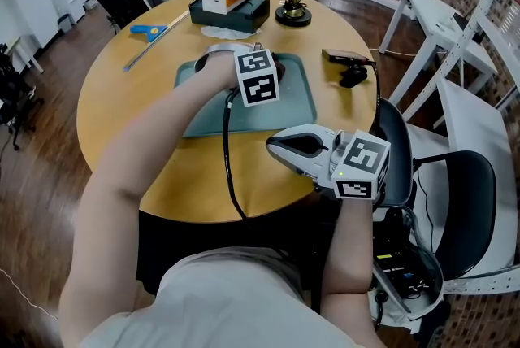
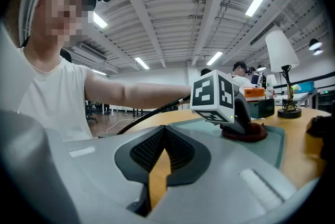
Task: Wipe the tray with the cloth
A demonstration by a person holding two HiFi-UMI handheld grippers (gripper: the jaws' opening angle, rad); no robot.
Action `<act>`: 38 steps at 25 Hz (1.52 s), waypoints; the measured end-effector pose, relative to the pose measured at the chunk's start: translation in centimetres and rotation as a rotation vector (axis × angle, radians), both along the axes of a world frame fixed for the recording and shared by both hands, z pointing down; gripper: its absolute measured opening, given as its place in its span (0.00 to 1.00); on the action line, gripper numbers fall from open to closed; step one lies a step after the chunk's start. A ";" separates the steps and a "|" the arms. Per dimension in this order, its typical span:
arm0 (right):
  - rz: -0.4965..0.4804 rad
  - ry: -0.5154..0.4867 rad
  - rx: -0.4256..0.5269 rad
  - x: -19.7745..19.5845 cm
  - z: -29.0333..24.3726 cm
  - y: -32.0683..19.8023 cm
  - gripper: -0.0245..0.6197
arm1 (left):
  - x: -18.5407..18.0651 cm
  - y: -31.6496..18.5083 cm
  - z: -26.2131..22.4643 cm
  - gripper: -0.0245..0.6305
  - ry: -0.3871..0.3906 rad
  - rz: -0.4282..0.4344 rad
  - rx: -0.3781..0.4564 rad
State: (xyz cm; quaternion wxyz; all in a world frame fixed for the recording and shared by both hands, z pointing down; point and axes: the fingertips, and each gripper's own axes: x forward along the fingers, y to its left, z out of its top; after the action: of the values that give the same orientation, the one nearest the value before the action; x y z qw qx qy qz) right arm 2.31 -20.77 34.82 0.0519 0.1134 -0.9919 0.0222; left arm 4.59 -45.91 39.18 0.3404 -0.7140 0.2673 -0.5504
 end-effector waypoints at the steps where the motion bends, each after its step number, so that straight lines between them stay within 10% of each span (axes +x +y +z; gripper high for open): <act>1: 0.000 0.001 0.000 0.0 0.0 0.0 0.04 | 0.1 -0.3 0.0 0.17 -0.004 0.000 0.008; 14: -0.006 0.002 0.000 -0.1 0.2 0.1 0.04 | 4.4 -1.6 -0.1 0.18 -0.046 0.049 0.055; 38: -0.015 0.004 -0.003 0.0 0.2 0.2 0.04 | 7.3 12.7 0.4 0.17 0.064 0.185 -0.390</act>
State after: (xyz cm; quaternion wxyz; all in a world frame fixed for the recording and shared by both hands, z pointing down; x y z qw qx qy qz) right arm 2.30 -20.60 35.06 0.0541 0.1061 -0.9926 0.0228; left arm 11.85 -33.18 39.56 0.2362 -0.8050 0.0998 -0.5351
